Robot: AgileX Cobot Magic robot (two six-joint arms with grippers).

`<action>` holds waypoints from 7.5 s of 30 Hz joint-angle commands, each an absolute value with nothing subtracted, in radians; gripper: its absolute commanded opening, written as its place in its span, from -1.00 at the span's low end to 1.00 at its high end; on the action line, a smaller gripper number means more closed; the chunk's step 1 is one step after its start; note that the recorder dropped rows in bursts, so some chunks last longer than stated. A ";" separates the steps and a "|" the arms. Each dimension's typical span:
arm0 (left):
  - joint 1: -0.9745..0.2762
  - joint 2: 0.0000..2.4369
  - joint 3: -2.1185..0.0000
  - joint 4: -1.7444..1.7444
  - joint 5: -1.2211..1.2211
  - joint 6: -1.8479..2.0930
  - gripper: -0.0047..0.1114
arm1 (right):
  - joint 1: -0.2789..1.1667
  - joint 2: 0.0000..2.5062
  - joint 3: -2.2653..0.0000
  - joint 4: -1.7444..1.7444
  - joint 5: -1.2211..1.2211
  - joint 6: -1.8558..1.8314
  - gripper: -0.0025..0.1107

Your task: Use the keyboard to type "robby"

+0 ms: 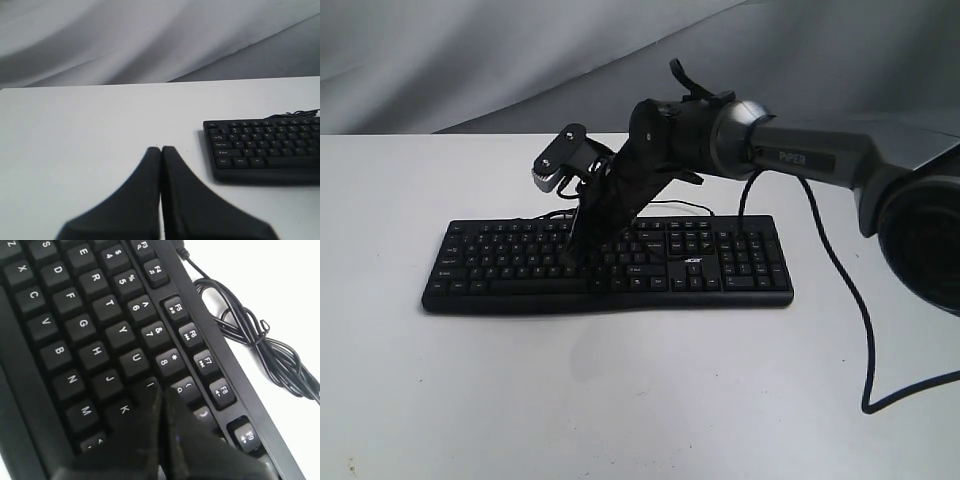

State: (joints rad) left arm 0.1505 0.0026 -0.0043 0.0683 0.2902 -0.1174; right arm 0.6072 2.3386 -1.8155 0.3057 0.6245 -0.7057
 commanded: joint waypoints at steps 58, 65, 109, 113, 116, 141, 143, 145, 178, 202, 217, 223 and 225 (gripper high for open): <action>0.152 0.000 0.000 0.060 0.286 -0.121 -0.91 | 0.721 2.412 -1.957 0.274 0.699 -0.658 -0.96; 0.152 0.000 0.000 0.060 0.286 -0.121 -0.91 | 0.721 2.412 -1.957 0.274 0.697 -0.658 -0.96; 0.152 0.000 0.000 0.060 0.286 -0.121 -0.91 | 0.719 2.430 -1.957 0.287 0.688 -0.665 -0.96; 0.152 0.000 0.000 0.060 0.286 -0.121 -0.91 | 0.719 2.400 -1.957 0.270 0.686 -0.665 -0.96; 0.152 0.000 0.000 0.060 0.286 -0.121 -0.91 | 0.718 2.375 -1.961 0.235 0.662 -0.668 -0.96; 0.152 0.000 0.000 0.060 0.286 -0.121 -0.91 | 0.674 2.484 -2.119 0.261 0.727 -0.630 -0.96; 0.152 0.000 0.000 0.060 0.286 -0.121 -0.91 | 0.674 2.484 -2.119 0.261 0.727 -0.630 -0.96; 0.152 0.000 0.000 0.060 0.286 -0.121 -0.91 | 0.674 2.484 -2.119 0.261 0.727 -0.630 -0.96; 0.152 0.000 0.000 0.060 0.286 -0.121 -0.91 | 0.604 2.219 -2.119 0.231 0.764 -0.618 -0.96; 0.152 0.000 0.000 0.060 0.286 -0.121 -0.91 | 0.569 1.074 -0.998 0.316 -0.085 -0.643 -0.96; 0.152 0.000 0.000 0.060 0.286 -0.121 -0.91 | 0.569 0.597 -0.672 0.426 -0.143 -0.651 -0.96; 0.152 0.000 0.000 0.060 0.286 -0.121 -0.91 | 0.569 0.470 -0.669 0.426 -0.134 -0.668 -0.96; 0.152 0.000 0.000 0.060 0.286 -0.121 -0.91 | 0.569 0.429 -0.643 0.417 -0.114 -0.668 -0.96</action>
State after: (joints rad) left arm 0.1505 0.0026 -0.0043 0.0683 0.2902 -0.1174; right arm 0.5732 0.4630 -0.6692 0.4207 -0.1337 -0.6563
